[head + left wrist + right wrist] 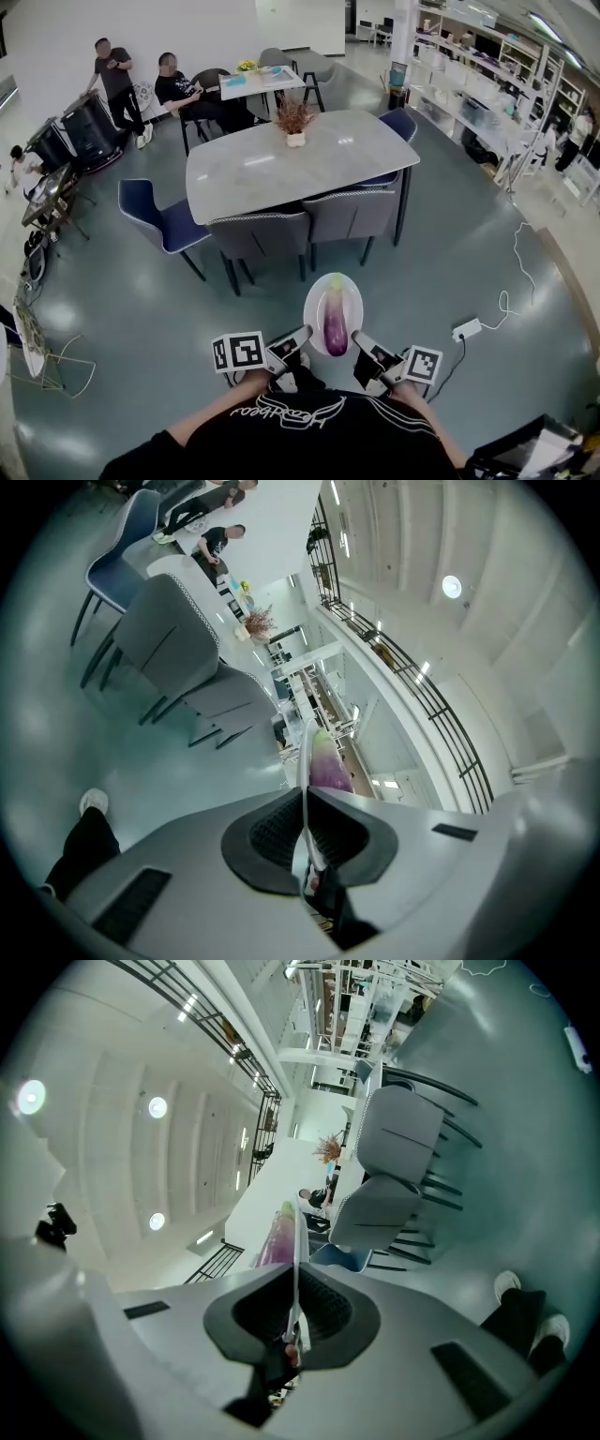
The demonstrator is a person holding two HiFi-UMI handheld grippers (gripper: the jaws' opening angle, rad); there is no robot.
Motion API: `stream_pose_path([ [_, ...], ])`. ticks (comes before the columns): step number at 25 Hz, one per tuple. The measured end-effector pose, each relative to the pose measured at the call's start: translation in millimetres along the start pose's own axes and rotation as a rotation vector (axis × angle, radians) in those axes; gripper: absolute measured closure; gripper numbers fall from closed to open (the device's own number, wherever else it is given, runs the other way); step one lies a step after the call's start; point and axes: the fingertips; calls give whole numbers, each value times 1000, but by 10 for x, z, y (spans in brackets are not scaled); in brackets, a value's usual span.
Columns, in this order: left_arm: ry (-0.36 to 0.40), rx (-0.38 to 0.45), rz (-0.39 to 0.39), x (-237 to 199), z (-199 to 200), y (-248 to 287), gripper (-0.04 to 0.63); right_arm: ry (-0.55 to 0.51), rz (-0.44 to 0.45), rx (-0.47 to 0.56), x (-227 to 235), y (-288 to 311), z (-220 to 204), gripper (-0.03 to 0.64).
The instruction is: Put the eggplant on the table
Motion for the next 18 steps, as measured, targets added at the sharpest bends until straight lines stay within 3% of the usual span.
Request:
stream_pose_path([
  [9, -35, 2, 2, -224, 242, 186, 572, 11, -42, -17, 244, 208, 201, 598],
  [18, -48, -19, -6, -418, 925, 709, 572, 27, -64, 5, 480, 665, 879, 598],
])
Point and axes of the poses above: the fingertips, and each gripper's own axes: y forward along the fingers, x to its right, z out of its top, and after that the axes turned 3 degrees about -x, right-handed
